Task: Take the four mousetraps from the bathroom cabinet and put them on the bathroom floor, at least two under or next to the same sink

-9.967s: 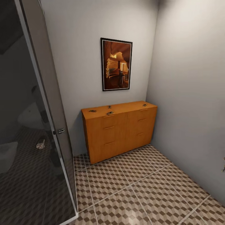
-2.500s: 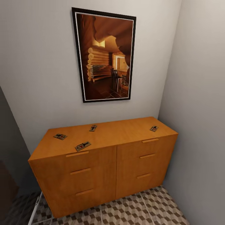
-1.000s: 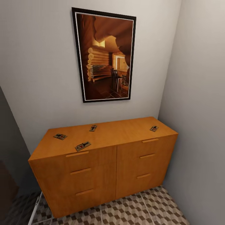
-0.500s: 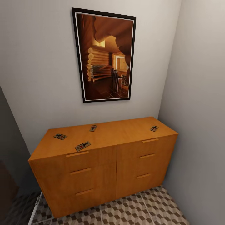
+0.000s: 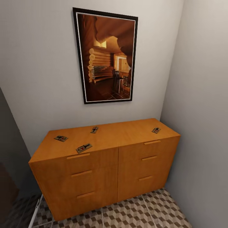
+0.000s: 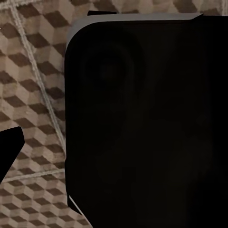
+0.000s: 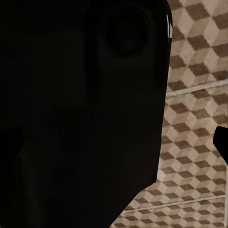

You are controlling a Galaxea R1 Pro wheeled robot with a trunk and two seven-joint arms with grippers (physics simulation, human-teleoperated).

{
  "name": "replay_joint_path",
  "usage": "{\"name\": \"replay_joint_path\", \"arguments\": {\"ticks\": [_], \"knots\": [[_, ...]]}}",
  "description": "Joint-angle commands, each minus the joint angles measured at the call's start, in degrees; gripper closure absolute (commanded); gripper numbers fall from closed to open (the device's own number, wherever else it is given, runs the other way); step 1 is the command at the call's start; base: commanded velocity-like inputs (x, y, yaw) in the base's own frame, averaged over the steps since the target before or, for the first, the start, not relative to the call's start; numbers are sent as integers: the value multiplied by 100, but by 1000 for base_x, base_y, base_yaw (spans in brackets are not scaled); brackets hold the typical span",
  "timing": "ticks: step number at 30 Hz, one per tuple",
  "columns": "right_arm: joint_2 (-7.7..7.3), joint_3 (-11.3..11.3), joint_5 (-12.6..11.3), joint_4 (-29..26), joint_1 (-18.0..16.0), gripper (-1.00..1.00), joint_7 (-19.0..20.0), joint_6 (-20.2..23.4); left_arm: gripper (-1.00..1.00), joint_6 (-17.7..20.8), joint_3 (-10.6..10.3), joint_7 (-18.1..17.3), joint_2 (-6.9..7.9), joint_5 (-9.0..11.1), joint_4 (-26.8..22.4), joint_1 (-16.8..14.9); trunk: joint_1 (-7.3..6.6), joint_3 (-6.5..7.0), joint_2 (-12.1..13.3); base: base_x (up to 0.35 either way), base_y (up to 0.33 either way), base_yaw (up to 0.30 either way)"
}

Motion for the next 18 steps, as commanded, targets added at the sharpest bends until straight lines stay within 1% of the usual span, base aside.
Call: {"name": "replay_joint_path", "arguments": {"ticks": [1, 8, 9, 14, 18], "knots": [[-1, 5, 2, -1, -1, -100, -2, 5, -100, -15, 2, 10, -1, 23, 1, -1, 0, -4, -2, 0, 0, 0], [-15, 14, 4, -1, -1, -100, -2, 19, -100, -9, -15, 41, -1, 21, -111, -1, 0, -4, -2, 0, 0, 0], [-16, 32, 15, -4, -1, -100, -1, 23, -100, 17, -24, 35, 3, 15, -319, -1, 0, -4, -2, 0, 0, 0], [-35, 204, 159, -99, -1, -100, -27, 89, -100, 125, -35, 20, 1, 10, -934, -1, 0, -4, -2, 0, 0, 0], [-37, 308, 274, -585, -1, -100, -40, 192, -100, 425, -41, 16, 3, 0, -1553, -1, 0, -4, -2, 0, 0, 0]]}}
